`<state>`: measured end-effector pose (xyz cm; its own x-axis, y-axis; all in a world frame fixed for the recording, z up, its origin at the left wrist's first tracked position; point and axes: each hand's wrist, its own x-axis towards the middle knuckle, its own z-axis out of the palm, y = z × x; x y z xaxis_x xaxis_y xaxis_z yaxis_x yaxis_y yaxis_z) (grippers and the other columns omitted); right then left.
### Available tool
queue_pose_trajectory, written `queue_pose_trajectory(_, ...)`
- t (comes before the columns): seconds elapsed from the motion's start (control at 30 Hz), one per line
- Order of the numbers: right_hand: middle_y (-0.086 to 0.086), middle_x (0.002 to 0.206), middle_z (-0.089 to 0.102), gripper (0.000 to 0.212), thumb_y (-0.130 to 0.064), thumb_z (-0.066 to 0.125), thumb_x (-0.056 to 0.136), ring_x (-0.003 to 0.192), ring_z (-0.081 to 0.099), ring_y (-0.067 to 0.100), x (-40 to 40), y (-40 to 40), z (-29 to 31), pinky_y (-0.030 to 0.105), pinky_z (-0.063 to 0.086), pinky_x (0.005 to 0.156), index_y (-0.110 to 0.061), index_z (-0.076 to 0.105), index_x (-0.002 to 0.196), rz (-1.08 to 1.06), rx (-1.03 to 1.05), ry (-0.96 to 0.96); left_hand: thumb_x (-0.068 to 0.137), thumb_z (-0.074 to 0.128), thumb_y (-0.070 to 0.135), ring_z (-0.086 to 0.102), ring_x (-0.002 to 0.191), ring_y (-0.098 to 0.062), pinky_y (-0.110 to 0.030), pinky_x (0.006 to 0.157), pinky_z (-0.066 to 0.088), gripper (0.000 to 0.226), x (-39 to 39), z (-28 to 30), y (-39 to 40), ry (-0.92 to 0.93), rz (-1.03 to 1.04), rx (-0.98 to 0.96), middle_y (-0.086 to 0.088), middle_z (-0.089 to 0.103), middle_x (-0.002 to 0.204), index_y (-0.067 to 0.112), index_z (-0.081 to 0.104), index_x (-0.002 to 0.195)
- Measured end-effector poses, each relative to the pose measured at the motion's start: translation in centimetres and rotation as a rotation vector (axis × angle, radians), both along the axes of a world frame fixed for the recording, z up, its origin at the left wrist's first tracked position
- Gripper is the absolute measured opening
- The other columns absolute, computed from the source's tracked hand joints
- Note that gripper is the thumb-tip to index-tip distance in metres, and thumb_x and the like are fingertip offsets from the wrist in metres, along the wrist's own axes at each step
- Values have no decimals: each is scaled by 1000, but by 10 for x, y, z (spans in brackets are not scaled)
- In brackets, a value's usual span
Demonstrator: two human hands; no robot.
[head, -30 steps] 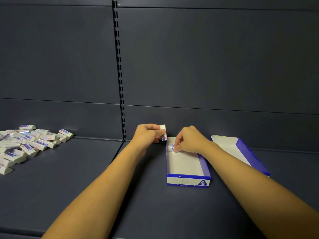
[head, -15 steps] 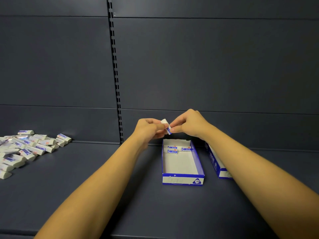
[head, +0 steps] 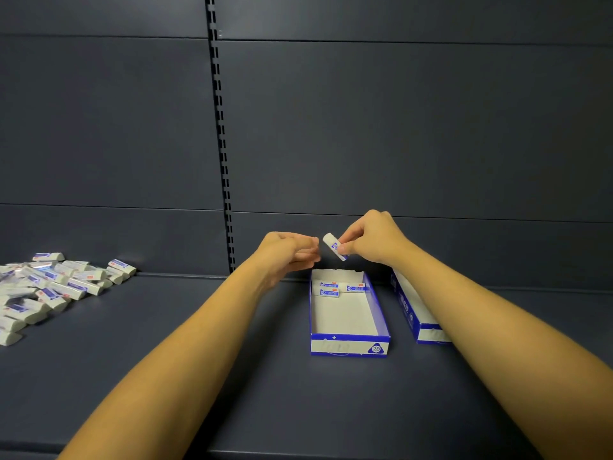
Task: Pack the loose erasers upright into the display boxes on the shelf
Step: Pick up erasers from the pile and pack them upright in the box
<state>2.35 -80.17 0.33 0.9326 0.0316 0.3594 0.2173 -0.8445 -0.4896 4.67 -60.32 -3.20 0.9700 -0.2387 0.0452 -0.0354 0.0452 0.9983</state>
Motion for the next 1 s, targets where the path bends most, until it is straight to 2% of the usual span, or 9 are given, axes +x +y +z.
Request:
queue_pose_trajectory(0.07,-1,94,75,13,-21,81,81,92,62,13,1,-5,-1,24,50,67,-20,82,94,-19,-57,25,84,75,11,72,86,-18,-38,90,59,8,13,-12,1,-72,121,185,-8,77,94,9,76,92)
queue_pose_trajectory(0.13,-3,87,75,11,-20,81,79,87,63,10,1,-6,-5,28,54,71,-21,83,90,-14,-98,56,81,80,19,68,91,-15,-34,88,57,19,20,-21,-2,-155,179,463,-1,74,98,14,74,98)
queue_pose_trajectory(0.27,-8,77,72,9,-16,78,76,82,66,11,0,1,-18,36,61,75,-23,81,81,5,-340,160,81,81,30,62,111,-17,-29,91,52,53,19,-24,-22,-278,12,841,0,65,125,16,61,128)
queue_pose_trajectory(0.37,-4,82,73,13,-11,75,76,78,68,17,0,5,-26,36,61,72,-22,80,83,-2,-476,207,75,85,35,60,117,-20,-32,98,52,71,23,-23,-31,-264,-108,1008,0,61,133,15,56,137)
queue_pose_trajectory(0.47,1,89,71,13,-12,72,77,81,67,21,1,4,-33,38,61,75,-19,79,85,-19,-540,222,76,85,31,62,114,-22,-36,98,53,70,27,-26,-34,-208,-171,1065,-4,63,132,13,56,137)
queue_pose_trajectory(0.6,6,92,67,12,-13,69,79,80,66,23,3,-1,-36,40,61,76,-14,74,90,-56,-599,233,78,84,32,63,113,-23,-34,95,53,66,30,-31,-38,-235,-156,1073,-6,63,130,11,57,135)
queue_pose_trajectory(0.83,8,100,63,16,-7,64,81,82,62,26,0,3,-34,35,57,72,-11,71,95,-52,-712,209,79,83,29,62,114,-23,-36,97,53,66,34,-36,-36,-244,-142,1044,-6,62,132,10,57,136)
queue_pose_trajectory(1.0,9,102,59,14,-11,66,88,79,54,23,0,6,-37,30,44,67,-12,68,102,-39,-785,180,76,85,29,64,111,-22,-37,97,54,65,38,-39,-33,-246,-136,1031,-6,65,129,12,60,134)
